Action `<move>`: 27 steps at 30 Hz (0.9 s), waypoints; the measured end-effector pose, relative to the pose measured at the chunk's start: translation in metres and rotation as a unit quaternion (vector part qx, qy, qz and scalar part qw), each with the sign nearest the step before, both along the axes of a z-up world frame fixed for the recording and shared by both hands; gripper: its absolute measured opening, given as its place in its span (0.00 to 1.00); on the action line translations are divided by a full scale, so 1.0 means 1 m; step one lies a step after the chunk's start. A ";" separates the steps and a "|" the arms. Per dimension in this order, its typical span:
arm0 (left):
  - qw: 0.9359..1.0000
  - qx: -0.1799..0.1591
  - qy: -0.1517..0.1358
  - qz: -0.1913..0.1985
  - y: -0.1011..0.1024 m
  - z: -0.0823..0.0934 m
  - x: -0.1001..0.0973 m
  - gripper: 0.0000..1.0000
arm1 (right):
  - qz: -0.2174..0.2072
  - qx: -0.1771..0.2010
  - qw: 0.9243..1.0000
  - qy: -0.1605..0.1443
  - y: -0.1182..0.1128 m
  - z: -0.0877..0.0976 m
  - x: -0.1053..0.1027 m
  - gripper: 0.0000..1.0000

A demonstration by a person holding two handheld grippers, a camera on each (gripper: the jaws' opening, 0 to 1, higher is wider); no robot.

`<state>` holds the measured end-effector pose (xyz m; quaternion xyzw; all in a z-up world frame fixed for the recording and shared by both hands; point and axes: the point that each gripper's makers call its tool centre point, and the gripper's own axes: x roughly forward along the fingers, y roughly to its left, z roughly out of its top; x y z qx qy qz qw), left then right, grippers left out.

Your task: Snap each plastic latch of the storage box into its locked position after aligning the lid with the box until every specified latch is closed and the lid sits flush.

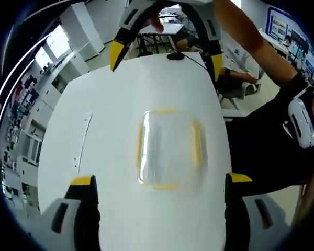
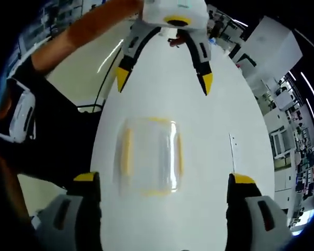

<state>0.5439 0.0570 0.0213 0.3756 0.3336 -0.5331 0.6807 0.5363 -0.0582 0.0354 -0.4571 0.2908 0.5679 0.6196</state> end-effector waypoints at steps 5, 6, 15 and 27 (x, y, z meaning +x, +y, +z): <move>1.000 0.005 0.002 0.009 0.001 -0.006 0.002 1.00 | -0.003 0.002 1.000 0.002 0.002 -0.007 0.001 1.00; 1.000 0.011 0.001 0.010 0.002 -0.008 0.003 1.00 | -0.003 -0.001 1.000 0.001 0.001 -0.009 0.002 1.00; 0.996 0.085 0.020 0.031 0.013 -0.033 0.005 1.00 | -0.021 -0.017 1.000 0.013 -0.003 -0.027 0.008 1.00; 0.999 0.027 -0.002 0.022 0.003 -0.023 0.026 1.00 | -0.013 -0.029 0.999 0.014 0.003 -0.043 0.005 1.00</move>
